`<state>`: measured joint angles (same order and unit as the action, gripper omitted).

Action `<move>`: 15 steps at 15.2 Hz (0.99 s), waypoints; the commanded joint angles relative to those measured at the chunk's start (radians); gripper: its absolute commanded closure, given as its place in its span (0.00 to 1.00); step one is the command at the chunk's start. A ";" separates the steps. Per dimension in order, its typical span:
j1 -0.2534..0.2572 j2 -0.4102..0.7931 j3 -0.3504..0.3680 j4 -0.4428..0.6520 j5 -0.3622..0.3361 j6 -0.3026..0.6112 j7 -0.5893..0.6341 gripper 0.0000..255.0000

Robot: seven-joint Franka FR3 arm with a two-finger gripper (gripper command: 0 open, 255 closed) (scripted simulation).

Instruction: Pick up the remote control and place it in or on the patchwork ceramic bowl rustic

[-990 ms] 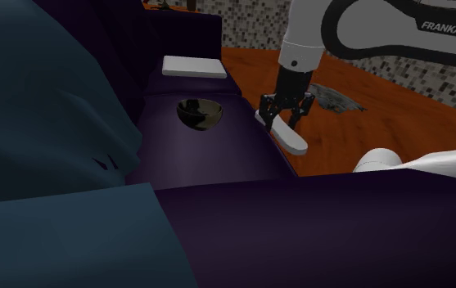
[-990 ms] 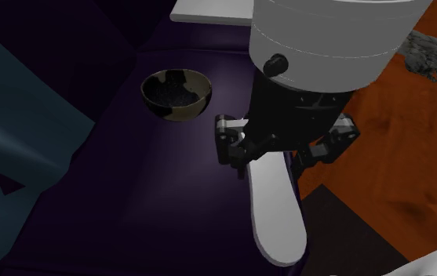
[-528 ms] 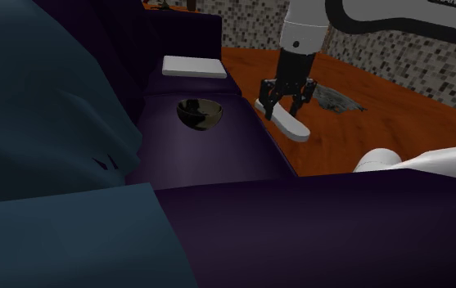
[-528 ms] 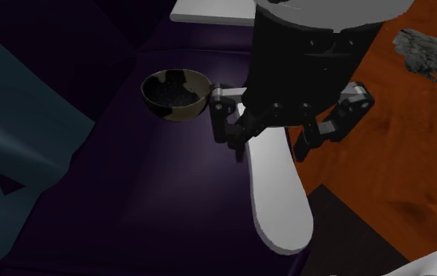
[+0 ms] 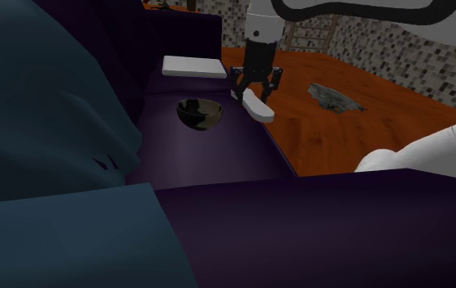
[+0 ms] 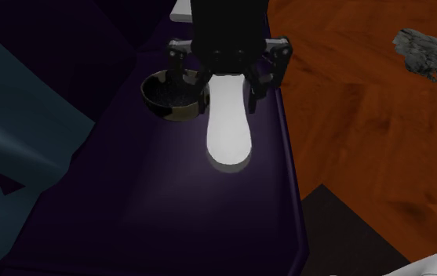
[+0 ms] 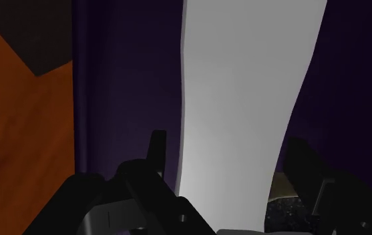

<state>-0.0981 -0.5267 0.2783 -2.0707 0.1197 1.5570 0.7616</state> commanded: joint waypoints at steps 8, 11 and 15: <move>-0.042 0.366 0.035 0.333 -0.089 0.023 0.023 1.00; -0.043 0.497 0.046 0.477 -0.129 0.004 0.037 1.00; -0.025 0.707 0.057 0.737 -0.197 -0.057 0.056 1.00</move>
<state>-0.1316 0.1207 0.3303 -1.4062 -0.0580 1.5163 0.8076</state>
